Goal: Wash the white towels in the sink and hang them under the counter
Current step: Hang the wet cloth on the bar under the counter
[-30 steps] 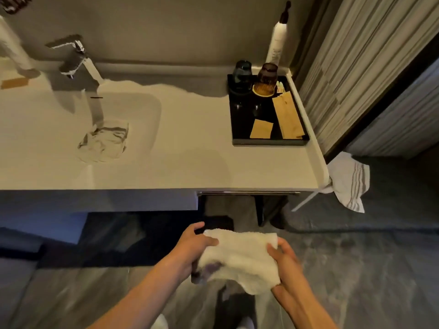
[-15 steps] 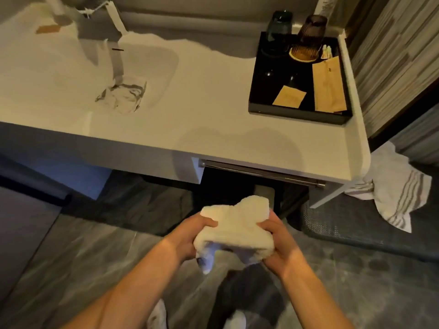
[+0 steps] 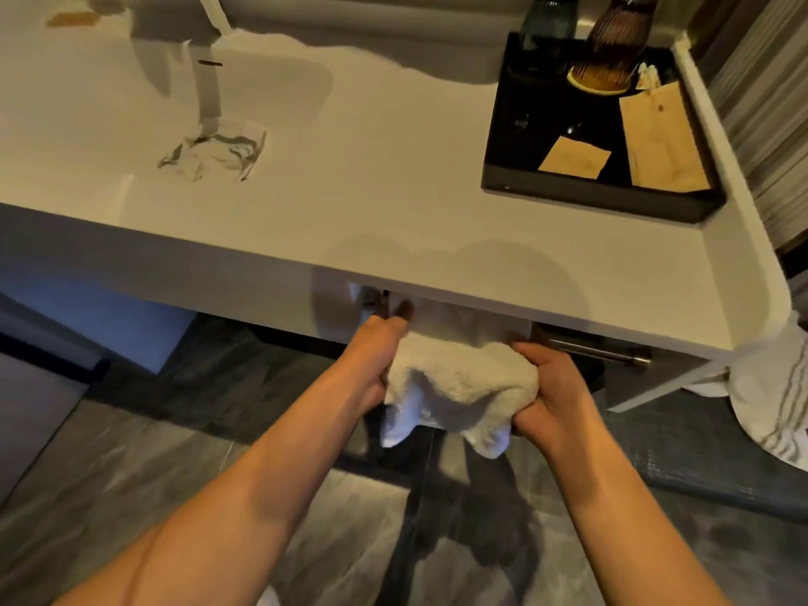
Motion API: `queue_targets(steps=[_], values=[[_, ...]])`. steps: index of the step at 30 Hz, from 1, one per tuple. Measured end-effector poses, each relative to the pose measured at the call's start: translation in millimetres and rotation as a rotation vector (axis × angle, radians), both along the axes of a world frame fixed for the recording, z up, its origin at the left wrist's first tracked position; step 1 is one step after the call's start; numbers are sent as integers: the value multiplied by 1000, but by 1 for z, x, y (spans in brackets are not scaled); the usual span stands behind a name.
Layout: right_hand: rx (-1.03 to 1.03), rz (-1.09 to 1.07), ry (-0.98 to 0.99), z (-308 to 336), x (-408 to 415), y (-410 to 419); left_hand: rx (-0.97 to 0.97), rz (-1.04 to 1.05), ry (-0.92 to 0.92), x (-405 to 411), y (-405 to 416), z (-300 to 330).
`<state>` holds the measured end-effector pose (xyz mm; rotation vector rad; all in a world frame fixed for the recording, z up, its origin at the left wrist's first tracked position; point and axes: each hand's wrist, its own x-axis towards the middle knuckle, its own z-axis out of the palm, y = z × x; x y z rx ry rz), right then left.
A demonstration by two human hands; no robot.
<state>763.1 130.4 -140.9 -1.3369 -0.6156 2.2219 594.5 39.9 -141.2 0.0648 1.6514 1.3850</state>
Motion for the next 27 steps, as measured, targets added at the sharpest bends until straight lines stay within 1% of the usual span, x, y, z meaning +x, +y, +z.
queue_targets(steps=[2, 3, 4, 5, 7, 8, 9, 12, 14, 16, 19, 22, 23, 24, 26, 27], values=[[24, -55, 62, 7, -7, 10, 39, 44, -101, -6, 12, 13], [38, -95, 85, 9, -13, 14, 31, 56, -99, -9, 18, 17], [53, -107, 60, 9, -19, 17, -23, 39, -37, -10, 24, 21], [75, -78, 2, 7, -26, 17, -120, -26, 107, -12, 26, 24], [183, 17, -250, 9, -33, 11, -364, -306, 463, -11, 26, 34], [259, 61, -380, 8, -32, 9, -422, -411, 624, -10, 25, 35], [335, 85, -467, 7, -31, 8, -449, -483, 717, -11, 23, 37], [540, 28, -566, 10, -22, 4, -524, -533, 802, -13, 17, 37], [661, 24, -681, 11, -14, 3, -516, -520, 817, -16, 12, 31], [738, 58, -774, 8, -5, 0, -455, -483, 868, -17, 5, 24], [838, 131, -814, 2, 7, -6, -489, -536, 932, -16, -9, 12], [928, 203, -807, 0, 13, -13, -431, -506, 984, -12, -20, 5], [1017, 215, -851, -1, 16, -14, -411, -505, 1027, -9, -24, 5], [1143, 238, -935, -3, 18, -16, -392, -500, 1081, -5, -30, 4], [1430, 345, -1135, -7, 18, -21, -364, -488, 1213, 5, -46, 0], [1521, 412, -1210, -8, 17, -21, -336, -498, 1275, 11, -54, -1]])
